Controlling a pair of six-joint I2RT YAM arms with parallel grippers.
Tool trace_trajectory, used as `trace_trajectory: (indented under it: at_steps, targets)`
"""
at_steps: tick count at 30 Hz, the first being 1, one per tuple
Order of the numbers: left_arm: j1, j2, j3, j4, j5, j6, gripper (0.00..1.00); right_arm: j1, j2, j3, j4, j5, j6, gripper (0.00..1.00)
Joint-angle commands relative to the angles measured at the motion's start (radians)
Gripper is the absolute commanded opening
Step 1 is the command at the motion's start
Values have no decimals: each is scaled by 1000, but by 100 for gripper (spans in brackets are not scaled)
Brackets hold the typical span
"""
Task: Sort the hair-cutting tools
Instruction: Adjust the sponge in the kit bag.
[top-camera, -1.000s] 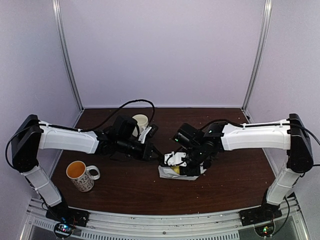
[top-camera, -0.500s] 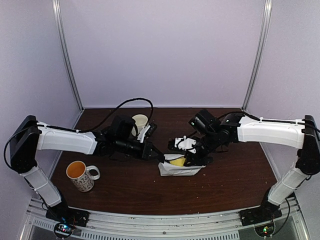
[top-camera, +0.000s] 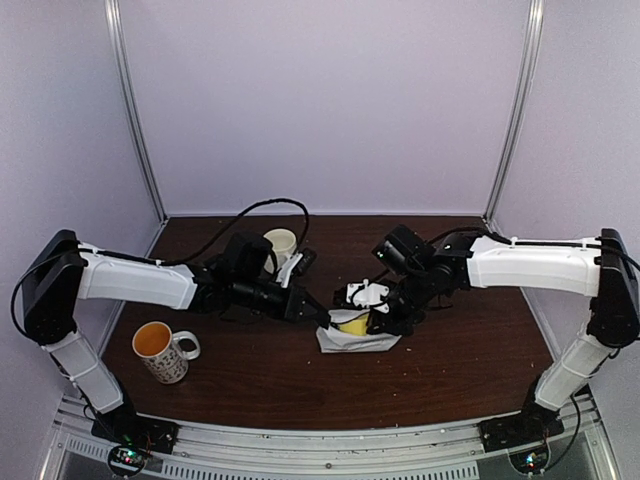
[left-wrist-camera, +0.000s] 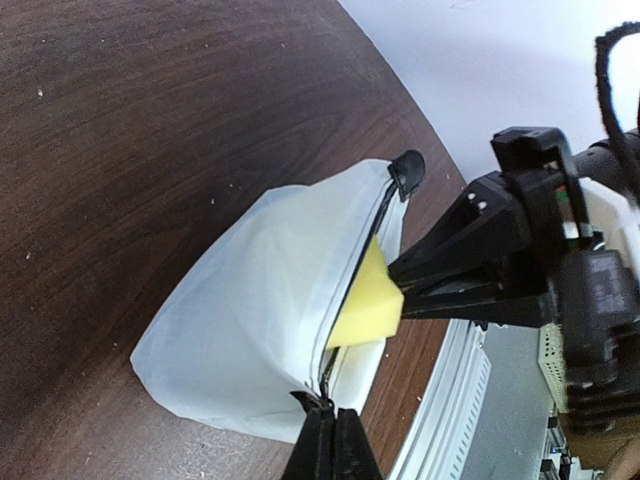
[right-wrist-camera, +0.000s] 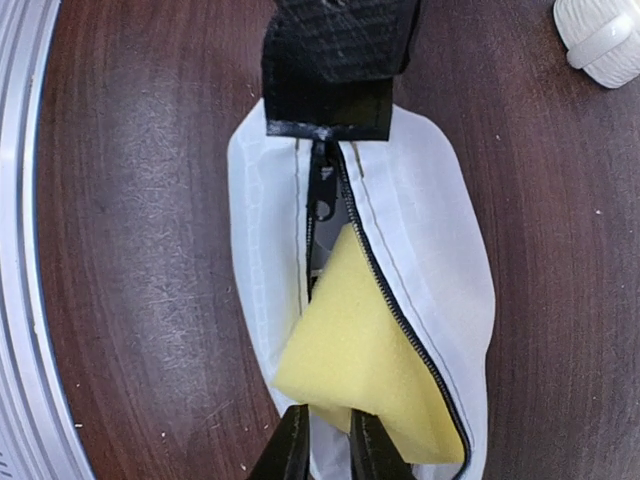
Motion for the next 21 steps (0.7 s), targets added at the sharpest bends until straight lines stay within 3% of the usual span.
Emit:
trace_trajectory:
  at_steps: [1,8,12,14,18,21]
  targets:
    - [7,17,16,79,36,-2,0,6,100,56,66,69,57,16]
    - [12,26,7,97,51,-19,0,5,188,76,83,23,137,30]
    - [21,2,7,48,25,-2,1,4,110,29,69,-23,104,34]
    - [22,-31,37,-68,-36,77,18,-1,36,1,57,-36,63,38]
    - [22,-120,63,-183,-176,202,40,-23,-115,-51,39,-71,-19,47]
    - [19,-138,92,-233,-243,273,47,-43,-166,-81,20,-75,-109,52]
